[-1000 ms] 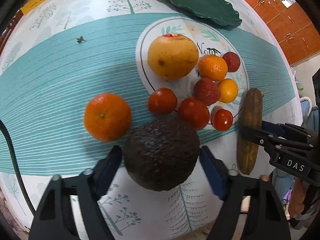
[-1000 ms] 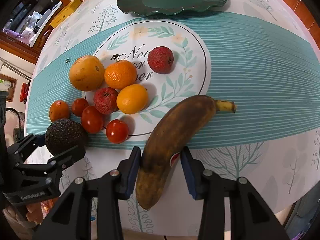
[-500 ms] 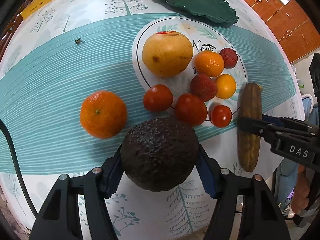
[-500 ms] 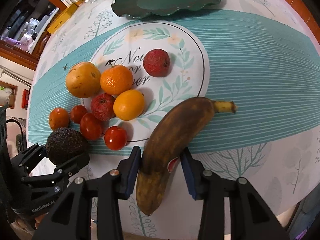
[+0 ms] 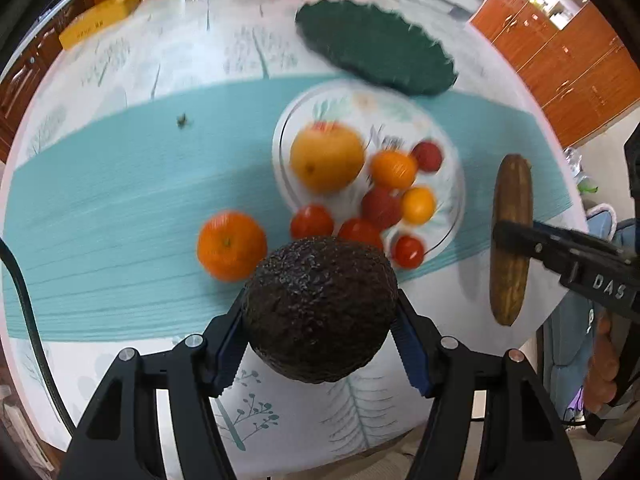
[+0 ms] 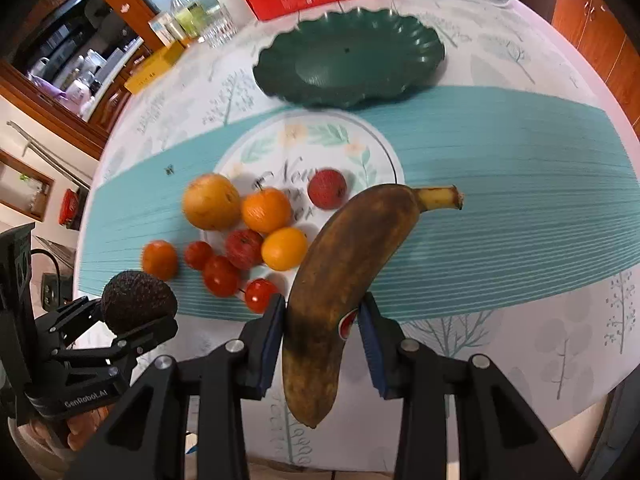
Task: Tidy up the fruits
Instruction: 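Carry avocado and banana onto the green plate with both grippers, then open both grippers to release the fruit and withdraw from the plate, then grasp the orange with the left gripper while the right gripper grasps the grapefruit, then lift and carry orange and grapefruit onto the green plate with both grippers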
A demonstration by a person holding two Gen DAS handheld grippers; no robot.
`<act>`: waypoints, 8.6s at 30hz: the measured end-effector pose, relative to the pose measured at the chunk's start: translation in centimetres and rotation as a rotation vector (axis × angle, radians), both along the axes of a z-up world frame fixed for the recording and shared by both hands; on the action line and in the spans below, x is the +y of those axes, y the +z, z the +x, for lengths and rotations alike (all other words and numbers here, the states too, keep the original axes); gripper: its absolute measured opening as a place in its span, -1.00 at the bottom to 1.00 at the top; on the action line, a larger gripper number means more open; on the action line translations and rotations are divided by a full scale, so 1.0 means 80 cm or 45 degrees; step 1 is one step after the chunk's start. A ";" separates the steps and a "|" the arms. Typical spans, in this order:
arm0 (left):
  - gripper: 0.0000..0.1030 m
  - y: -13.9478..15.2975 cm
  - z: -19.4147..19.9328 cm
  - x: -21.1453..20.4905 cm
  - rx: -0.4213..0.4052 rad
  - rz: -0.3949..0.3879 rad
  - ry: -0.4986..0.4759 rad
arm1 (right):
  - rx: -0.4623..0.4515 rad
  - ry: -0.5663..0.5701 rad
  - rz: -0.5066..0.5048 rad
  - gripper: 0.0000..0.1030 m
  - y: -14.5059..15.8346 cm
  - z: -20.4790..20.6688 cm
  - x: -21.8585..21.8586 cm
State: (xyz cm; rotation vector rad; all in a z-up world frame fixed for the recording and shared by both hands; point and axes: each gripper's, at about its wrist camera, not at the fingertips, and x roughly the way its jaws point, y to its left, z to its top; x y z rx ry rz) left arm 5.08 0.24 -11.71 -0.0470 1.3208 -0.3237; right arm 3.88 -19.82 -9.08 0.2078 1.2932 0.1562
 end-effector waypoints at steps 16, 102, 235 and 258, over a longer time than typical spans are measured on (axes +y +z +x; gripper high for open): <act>0.26 0.187 0.100 -0.032 -0.350 -0.035 -0.072 | -0.414 0.031 -0.159 -0.28 0.193 0.066 -0.048; 0.99 0.031 0.267 -0.108 -0.263 0.139 0.148 | -0.142 0.078 -0.043 -0.03 0.005 0.264 -0.068; -0.13 0.072 0.081 0.006 -0.284 0.026 0.130 | -0.311 0.360 -0.017 -0.08 0.067 0.108 0.086; -0.13 0.191 0.334 -0.089 -0.471 0.145 0.030 | -0.586 0.120 -0.178 -0.08 0.207 0.325 -0.063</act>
